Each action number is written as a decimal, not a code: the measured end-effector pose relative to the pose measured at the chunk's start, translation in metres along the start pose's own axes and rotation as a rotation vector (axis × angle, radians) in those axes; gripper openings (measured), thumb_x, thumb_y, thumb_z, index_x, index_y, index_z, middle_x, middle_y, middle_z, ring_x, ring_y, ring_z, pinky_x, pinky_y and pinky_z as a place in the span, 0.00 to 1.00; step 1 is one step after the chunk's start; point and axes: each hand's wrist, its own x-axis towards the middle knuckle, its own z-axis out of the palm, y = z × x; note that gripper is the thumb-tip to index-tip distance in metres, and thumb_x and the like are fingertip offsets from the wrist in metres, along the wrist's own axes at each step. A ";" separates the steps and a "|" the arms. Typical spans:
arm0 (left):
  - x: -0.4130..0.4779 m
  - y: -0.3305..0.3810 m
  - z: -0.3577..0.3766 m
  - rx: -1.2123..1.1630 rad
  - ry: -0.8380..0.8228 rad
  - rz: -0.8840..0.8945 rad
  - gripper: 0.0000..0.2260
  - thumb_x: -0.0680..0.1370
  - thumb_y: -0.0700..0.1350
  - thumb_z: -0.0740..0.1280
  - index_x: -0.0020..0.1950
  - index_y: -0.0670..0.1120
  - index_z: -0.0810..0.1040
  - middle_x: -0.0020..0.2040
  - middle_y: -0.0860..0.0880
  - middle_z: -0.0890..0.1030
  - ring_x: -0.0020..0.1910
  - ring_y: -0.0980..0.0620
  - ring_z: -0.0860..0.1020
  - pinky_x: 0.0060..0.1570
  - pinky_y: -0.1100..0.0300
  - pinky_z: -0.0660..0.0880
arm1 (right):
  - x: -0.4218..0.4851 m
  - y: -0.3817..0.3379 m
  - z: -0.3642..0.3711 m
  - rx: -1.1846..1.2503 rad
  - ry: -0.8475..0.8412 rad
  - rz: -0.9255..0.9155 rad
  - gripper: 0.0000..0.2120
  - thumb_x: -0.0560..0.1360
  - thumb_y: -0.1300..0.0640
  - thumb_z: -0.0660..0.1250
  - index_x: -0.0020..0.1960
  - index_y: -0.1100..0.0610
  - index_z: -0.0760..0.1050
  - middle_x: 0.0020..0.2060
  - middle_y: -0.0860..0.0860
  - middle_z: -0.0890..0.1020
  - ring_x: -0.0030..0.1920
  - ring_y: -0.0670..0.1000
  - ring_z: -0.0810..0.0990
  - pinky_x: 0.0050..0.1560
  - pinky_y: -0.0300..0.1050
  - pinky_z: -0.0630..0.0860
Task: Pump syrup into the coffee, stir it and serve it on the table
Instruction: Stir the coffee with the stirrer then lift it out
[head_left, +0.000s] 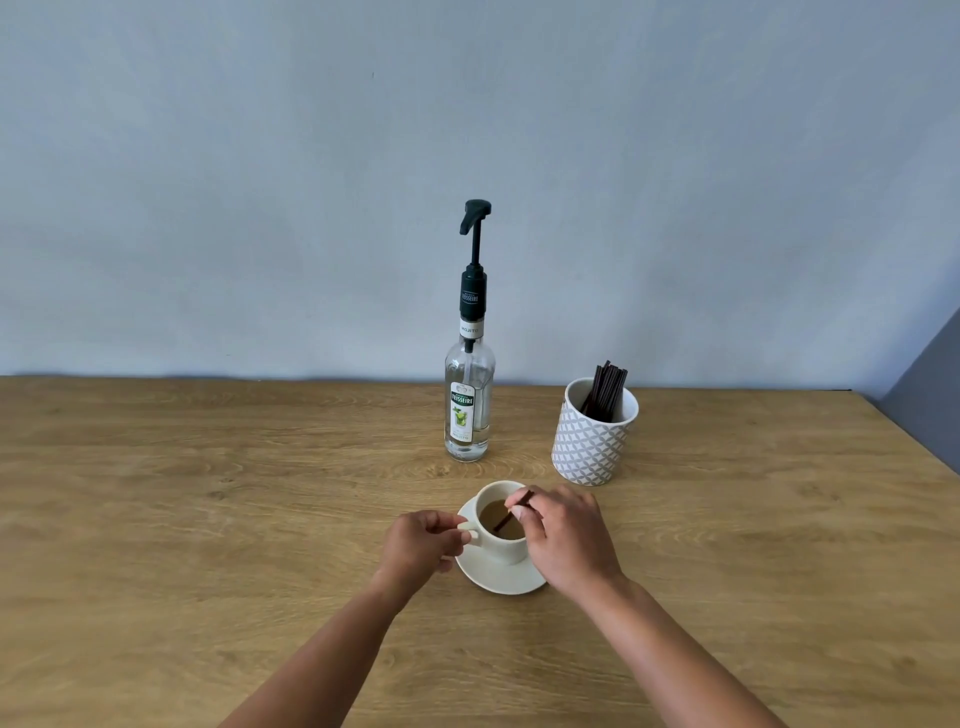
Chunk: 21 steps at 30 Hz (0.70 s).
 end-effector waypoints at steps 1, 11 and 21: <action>0.001 0.000 0.000 -0.003 -0.001 -0.004 0.06 0.72 0.38 0.76 0.48 0.42 0.85 0.45 0.39 0.86 0.39 0.50 0.82 0.40 0.54 0.80 | 0.001 0.001 0.000 -0.008 0.000 0.002 0.09 0.78 0.54 0.62 0.53 0.45 0.79 0.45 0.44 0.83 0.49 0.47 0.77 0.57 0.45 0.66; -0.001 0.002 -0.001 -0.001 -0.003 -0.008 0.06 0.71 0.39 0.77 0.46 0.44 0.85 0.41 0.43 0.86 0.38 0.51 0.82 0.40 0.55 0.80 | 0.001 0.003 -0.005 -0.038 0.006 0.003 0.07 0.78 0.54 0.61 0.50 0.48 0.78 0.42 0.45 0.83 0.47 0.49 0.77 0.54 0.48 0.67; 0.001 0.000 0.000 0.010 0.005 -0.016 0.06 0.71 0.38 0.76 0.47 0.43 0.85 0.45 0.39 0.86 0.39 0.50 0.82 0.41 0.53 0.80 | 0.000 0.003 -0.004 -0.085 0.020 0.011 0.07 0.78 0.55 0.61 0.50 0.47 0.78 0.42 0.43 0.83 0.47 0.48 0.77 0.53 0.46 0.66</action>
